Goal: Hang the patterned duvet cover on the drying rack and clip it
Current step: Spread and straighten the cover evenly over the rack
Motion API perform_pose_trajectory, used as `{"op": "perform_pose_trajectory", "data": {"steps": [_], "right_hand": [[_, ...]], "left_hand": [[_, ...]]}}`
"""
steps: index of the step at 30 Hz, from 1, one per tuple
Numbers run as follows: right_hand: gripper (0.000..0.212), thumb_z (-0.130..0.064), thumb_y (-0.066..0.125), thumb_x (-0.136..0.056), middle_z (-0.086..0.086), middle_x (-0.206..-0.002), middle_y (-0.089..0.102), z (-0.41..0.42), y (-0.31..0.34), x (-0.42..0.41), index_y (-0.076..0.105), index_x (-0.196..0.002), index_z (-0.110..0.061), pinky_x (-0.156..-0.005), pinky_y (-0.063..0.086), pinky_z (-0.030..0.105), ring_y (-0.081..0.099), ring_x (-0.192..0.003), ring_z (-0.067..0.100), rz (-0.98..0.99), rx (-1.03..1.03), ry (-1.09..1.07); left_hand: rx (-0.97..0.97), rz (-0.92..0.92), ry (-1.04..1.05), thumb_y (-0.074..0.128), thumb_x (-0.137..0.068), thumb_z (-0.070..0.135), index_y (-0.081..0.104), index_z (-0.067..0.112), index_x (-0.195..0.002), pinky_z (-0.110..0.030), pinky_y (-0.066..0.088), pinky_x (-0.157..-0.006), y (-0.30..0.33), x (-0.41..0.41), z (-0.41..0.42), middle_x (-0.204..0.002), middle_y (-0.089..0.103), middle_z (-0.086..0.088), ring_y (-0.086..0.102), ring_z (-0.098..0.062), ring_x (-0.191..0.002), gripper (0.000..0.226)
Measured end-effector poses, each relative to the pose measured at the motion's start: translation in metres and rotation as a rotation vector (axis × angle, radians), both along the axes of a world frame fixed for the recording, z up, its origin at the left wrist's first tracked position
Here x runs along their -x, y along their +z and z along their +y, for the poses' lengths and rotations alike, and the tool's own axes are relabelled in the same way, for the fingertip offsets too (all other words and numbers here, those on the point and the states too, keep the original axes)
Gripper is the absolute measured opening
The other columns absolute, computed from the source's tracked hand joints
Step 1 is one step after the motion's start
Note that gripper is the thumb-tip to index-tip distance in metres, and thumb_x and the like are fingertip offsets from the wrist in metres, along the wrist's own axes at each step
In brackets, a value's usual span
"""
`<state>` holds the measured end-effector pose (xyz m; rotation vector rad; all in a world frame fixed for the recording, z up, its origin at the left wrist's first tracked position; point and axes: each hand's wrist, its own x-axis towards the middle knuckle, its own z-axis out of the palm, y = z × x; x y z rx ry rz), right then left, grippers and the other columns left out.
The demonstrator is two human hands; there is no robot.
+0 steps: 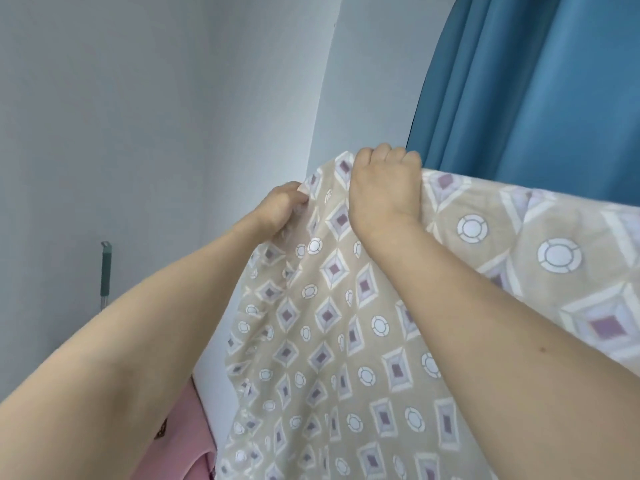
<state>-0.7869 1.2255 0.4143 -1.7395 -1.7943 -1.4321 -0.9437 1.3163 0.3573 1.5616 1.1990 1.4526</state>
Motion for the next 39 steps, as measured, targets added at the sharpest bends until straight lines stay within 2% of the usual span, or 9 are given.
{"op": "perform_pose_trajectory", "data": {"steps": [3,8,15,18,25,28,33,37,39], "right_hand": [[0.037,-0.017,0.044,-0.088,0.011,-0.113,0.052,-0.002,-0.001,-0.003,0.042,-0.123,-0.006,-0.087,0.037,0.036,0.052,-0.1,0.027,-0.008,-0.042,0.0],[0.032,-0.016,0.043,-0.087,0.01,-0.109,0.052,-0.002,-0.006,-0.01,0.044,-0.118,-0.008,-0.085,0.037,0.036,0.052,-0.096,0.026,-0.002,-0.053,-0.002],[0.033,-0.03,0.045,-0.093,0.01,-0.107,0.054,0.008,-0.005,-0.017,0.046,-0.118,-0.009,-0.082,0.037,0.038,0.053,-0.095,0.027,-0.011,-0.08,0.0],[0.029,-0.023,0.042,-0.092,0.01,-0.108,0.054,0.009,-0.005,-0.017,0.046,-0.117,-0.009,-0.083,0.037,0.037,0.053,-0.096,0.027,-0.001,-0.077,0.006],[0.028,-0.016,0.041,-0.088,0.009,-0.105,0.053,0.009,-0.004,-0.015,0.046,-0.115,-0.01,-0.081,0.036,0.035,0.052,-0.094,0.025,0.007,-0.102,-0.013],[0.029,-0.016,0.042,-0.087,0.008,-0.106,0.053,0.009,-0.005,-0.011,0.045,-0.116,-0.01,-0.083,0.036,0.035,0.052,-0.095,0.025,0.016,-0.081,-0.016],[0.031,-0.016,0.043,-0.087,0.009,-0.108,0.052,0.007,-0.004,-0.011,0.044,-0.117,-0.009,-0.085,0.037,0.036,0.052,-0.096,0.026,0.017,-0.072,-0.009],[0.03,-0.016,0.042,-0.087,0.008,-0.107,0.052,0.004,-0.005,-0.016,0.044,-0.116,-0.01,-0.084,0.037,0.035,0.052,-0.095,0.025,0.009,-0.079,-0.012],[0.029,-0.015,0.042,-0.088,0.008,-0.107,0.052,0.004,-0.004,-0.015,0.044,-0.116,-0.01,-0.084,0.037,0.035,0.052,-0.095,0.025,0.012,-0.082,-0.006]], "left_hand": [[0.076,-0.025,0.024,0.044,-0.091,0.037,0.041,0.019,-0.057,-0.019,0.028,-0.043,0.0,-0.006,-0.001,-0.045,0.043,0.003,0.039,-0.018,-0.037,0.039],[0.09,0.278,-0.004,0.047,-0.083,0.008,0.061,0.012,-0.076,-0.029,0.043,-0.066,-0.019,0.005,0.005,-0.073,0.062,-0.002,0.056,-0.023,-0.07,0.016],[-0.16,0.511,0.516,0.042,-0.096,0.034,0.053,0.01,-0.074,-0.038,0.054,-0.069,-0.026,0.05,0.02,-0.073,0.067,-0.008,0.064,-0.031,-0.073,0.034],[-0.132,0.349,0.346,0.053,-0.096,0.044,0.049,0.012,-0.071,-0.03,0.044,-0.058,-0.028,0.063,0.014,-0.062,0.056,-0.004,0.053,-0.022,-0.058,0.04],[0.354,0.61,0.001,0.065,-0.058,0.021,0.059,0.012,-0.093,-0.03,0.043,-0.059,-0.076,0.083,0.007,-0.076,0.062,-0.006,0.057,-0.022,-0.067,0.037],[0.482,0.555,-0.148,0.068,-0.075,0.008,0.052,0.012,-0.074,-0.022,0.034,-0.049,-0.071,0.07,-0.002,-0.055,0.048,0.002,0.041,-0.012,-0.047,0.017],[0.302,0.748,0.255,0.067,-0.081,0.015,0.062,0.009,-0.076,-0.026,0.04,-0.053,-0.049,0.08,0.009,-0.065,0.06,-0.012,0.054,-0.025,-0.056,0.009],[0.206,0.453,0.42,0.071,-0.083,0.014,0.064,0.004,-0.082,-0.023,0.036,-0.045,-0.037,0.102,0.009,-0.062,0.053,-0.01,0.047,-0.023,-0.049,0.013],[0.211,0.156,0.269,0.075,-0.083,0.017,0.063,0.003,-0.1,-0.027,0.048,-0.057,-0.036,0.106,0.006,-0.072,0.061,-0.009,0.056,-0.024,-0.06,0.025]]}}
